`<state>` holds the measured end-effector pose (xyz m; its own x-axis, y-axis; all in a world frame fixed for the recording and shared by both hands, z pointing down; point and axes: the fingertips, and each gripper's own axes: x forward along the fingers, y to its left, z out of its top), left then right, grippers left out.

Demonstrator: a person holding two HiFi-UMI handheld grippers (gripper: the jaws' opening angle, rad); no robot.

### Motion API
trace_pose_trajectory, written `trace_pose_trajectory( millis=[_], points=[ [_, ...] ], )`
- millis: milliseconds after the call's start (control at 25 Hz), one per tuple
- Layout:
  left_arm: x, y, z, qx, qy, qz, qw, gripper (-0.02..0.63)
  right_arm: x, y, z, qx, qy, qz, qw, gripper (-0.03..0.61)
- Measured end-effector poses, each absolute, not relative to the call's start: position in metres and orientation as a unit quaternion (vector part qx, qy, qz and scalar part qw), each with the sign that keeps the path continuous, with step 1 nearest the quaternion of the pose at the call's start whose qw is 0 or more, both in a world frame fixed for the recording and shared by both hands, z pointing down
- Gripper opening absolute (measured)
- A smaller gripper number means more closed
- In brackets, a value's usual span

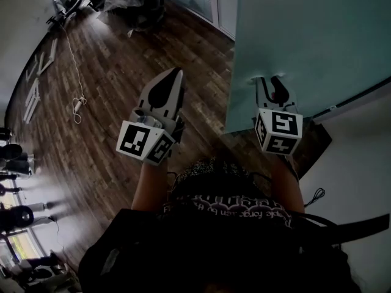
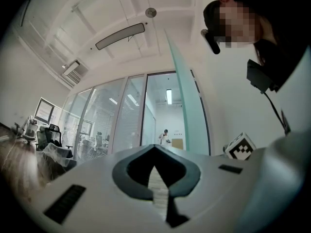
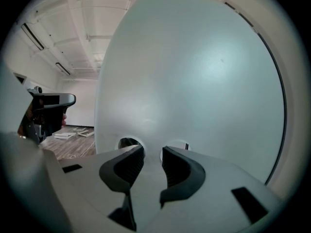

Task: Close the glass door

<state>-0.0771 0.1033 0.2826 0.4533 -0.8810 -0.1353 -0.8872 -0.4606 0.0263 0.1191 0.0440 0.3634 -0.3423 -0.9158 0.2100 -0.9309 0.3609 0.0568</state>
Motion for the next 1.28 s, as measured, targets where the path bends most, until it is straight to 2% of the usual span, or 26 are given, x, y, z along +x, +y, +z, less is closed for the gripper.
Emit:
trace_pose_trajectory(
  millis=[720, 1280],
  points=[
    [-0.094, 0.006, 0.291, -0.873, 0.482, 0.080, 0.012, 0.002, 0.098, -0.030, 0.366, 0.576, -0.810, 0.043, 0.104, 0.120],
    [-0.140, -0.095, 0.286, -0.889, 0.448, 0.092, 0.003, 0.002, 0.089, -0.107, 0.364, 0.603, -0.793, 0.037, 0.074, 0.114]
  ],
)
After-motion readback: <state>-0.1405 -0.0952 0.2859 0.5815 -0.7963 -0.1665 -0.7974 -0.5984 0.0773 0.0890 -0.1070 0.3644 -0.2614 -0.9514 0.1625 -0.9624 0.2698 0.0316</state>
